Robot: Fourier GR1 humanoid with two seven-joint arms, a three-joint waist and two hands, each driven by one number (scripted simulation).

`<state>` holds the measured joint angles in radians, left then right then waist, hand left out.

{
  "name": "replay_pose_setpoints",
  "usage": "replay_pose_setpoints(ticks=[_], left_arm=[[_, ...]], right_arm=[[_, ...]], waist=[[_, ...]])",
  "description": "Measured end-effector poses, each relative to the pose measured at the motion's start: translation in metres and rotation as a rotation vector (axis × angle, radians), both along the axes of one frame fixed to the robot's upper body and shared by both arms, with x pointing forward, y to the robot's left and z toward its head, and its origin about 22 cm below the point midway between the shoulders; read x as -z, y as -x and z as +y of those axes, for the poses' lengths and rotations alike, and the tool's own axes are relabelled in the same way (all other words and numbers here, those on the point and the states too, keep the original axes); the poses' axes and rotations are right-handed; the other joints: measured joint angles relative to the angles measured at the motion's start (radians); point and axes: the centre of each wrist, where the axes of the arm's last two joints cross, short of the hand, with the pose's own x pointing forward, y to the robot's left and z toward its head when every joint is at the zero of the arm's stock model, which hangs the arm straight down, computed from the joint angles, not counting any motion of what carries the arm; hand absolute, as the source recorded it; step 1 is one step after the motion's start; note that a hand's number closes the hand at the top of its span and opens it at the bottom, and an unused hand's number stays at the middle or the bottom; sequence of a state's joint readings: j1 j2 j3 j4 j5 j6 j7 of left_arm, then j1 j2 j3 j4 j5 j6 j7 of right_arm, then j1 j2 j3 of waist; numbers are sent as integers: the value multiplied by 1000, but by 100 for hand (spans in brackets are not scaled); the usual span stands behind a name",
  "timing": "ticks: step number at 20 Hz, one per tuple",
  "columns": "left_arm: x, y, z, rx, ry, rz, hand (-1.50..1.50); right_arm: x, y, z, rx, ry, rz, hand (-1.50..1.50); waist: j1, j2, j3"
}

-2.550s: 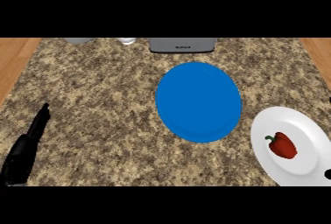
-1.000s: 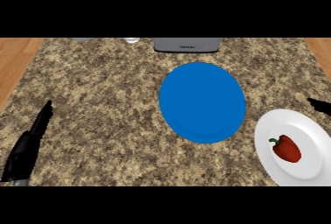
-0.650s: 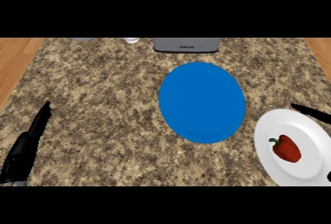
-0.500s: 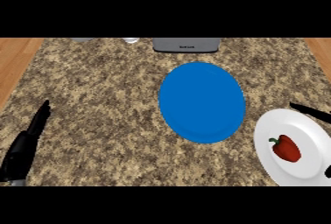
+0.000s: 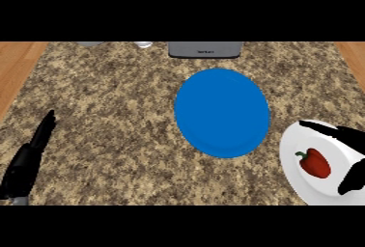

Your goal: Pick the bell pepper from the plate and place it in the plate

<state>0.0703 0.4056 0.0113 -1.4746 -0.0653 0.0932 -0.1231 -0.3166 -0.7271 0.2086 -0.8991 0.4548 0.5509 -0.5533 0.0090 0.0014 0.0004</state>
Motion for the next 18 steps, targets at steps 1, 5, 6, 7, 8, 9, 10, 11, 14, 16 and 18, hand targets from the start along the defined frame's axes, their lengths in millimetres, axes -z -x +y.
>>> replay_pose_setpoints(ticks=[1,5,6,7,8,9,10,11,14,16,18], left_arm=[[1,0,1,1,-1,-2,0],[7,5,0,-5,-1,-3,0],[6,7,-3,-6,0,-3,0],[6,9,-2,-6,0,-1,0],[6,11,0,-8,-3,-2,0],[4,10,2,-11,-8,-7,0],[4,10,-2,-7,-8,-6,0],[2,12,-2,-1,-6,-4,0],[-2,6,-2,-4,-7,-10,0],[2,9,-5,-4,-7,-6,0],[3,8,-5,-7,-4,-7,0]], right_arm=[[5,1,-2,-1,6,5,-150],[13,-3,4,-10,13,16,-150],[16,-2,3,-9,13,17,-150],[15,-3,2,-8,15,14,-150],[22,-2,4,-7,14,15,-150],[24,2,2,-8,15,16,-150],[26,0,1,-9,16,17,-150],[31,1,2,-12,19,19,-150],[37,-2,6,-22,5,12,150],[41,-1,7,-22,-15,-5,150],[41,-5,8,-21,-29,-17,150]], waist=[[0,0,0],[-1,0,0],[-1,0,0],[-1,0,0],[-1,-1,0],[-2,-1,0],[-1,0,0],[0,0,0],[-1,-1,-2],[-2,-3,-5],[-1,-3,-5]])
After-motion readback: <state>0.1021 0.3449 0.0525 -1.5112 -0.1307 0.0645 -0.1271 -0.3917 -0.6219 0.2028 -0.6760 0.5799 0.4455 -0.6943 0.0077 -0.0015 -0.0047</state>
